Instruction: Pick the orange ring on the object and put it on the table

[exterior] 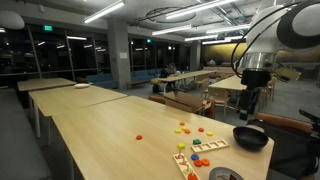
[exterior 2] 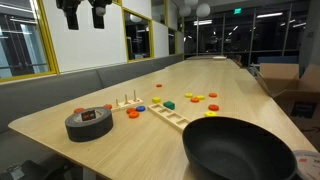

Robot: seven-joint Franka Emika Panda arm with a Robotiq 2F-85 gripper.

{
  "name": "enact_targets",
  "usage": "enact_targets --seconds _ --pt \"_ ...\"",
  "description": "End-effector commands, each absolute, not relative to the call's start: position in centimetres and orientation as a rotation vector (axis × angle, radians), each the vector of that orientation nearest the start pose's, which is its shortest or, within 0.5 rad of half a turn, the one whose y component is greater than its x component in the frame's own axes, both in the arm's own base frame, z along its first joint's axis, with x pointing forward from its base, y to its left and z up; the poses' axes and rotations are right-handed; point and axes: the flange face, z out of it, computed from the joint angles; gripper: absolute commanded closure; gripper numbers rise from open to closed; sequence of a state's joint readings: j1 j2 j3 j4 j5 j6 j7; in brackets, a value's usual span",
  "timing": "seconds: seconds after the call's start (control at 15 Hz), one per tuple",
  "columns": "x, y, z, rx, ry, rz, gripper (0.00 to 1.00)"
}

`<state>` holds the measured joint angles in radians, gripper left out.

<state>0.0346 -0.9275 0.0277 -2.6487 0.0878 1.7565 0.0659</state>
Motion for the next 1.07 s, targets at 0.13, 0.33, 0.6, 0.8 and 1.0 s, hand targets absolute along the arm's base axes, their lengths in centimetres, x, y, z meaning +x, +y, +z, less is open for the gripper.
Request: enact_targets --seconds 0.13,0.33,0.6,0.8,1.0 --pt "27.9 2.6 51.3 -3.074 0.044 -0.06 0.0" --pt "27.9 2.6 51.3 -3.074 0.044 -0.061 0.0" --pt "28.5 4.4 49.8 -3.109 0.121 -0.078 0.0" --pt "29.4 7.5 48.0 -3.159 0.233 -0.131 0.0" --pt "30.2 11.7 45.7 -3.205 0.313 -0.173 0.0"
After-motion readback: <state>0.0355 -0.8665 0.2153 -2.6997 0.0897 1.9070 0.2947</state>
